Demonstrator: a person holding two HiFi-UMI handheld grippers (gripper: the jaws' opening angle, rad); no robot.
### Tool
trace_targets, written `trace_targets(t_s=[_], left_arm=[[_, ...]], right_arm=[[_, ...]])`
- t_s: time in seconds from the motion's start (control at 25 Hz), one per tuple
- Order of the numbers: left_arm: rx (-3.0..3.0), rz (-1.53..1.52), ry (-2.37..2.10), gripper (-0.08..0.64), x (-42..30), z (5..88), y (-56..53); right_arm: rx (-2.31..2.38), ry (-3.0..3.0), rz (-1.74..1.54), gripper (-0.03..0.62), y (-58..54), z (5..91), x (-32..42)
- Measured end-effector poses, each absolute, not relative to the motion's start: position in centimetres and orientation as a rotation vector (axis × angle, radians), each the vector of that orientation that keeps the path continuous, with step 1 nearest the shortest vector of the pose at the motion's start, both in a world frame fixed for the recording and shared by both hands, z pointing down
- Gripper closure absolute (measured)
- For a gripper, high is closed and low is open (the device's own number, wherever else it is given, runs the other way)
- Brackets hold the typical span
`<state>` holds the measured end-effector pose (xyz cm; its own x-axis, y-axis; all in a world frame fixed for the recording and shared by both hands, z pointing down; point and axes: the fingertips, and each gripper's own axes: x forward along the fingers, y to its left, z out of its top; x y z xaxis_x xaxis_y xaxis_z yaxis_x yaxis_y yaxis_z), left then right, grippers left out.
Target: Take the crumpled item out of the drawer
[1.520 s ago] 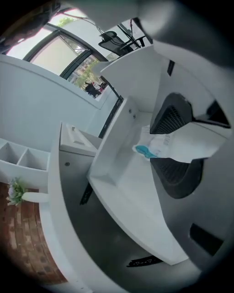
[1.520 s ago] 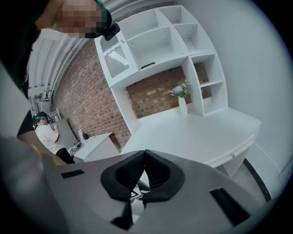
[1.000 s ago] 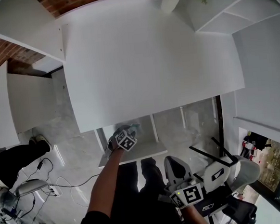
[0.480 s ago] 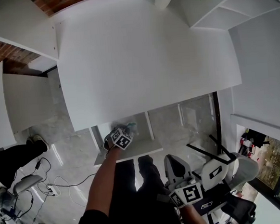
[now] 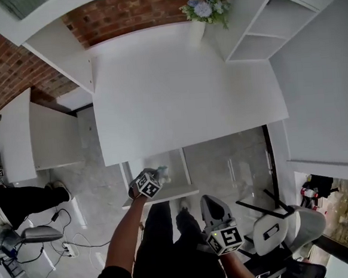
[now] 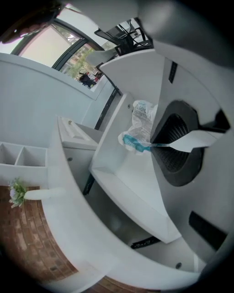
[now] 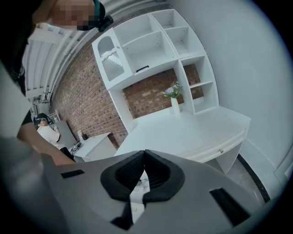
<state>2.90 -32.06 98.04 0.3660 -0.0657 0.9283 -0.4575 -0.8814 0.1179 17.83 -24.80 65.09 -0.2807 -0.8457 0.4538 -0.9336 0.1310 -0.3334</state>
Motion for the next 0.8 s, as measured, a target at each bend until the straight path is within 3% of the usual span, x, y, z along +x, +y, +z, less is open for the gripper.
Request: trace_targets(t_s=[0.28,0.8], left_arm=[[2.367,1.278,-0.809,0.518,0.8,85.0,-30.8],[2.458,0.522,-1.449,0.518,-5.1,58.5,-21.2]], right_arm=[[1.692,-2.414,0.717,0.578,-22.2,58.9,17.7],[1.560,-2.609,0.473,0.578,-18.6,50.5,13.9]])
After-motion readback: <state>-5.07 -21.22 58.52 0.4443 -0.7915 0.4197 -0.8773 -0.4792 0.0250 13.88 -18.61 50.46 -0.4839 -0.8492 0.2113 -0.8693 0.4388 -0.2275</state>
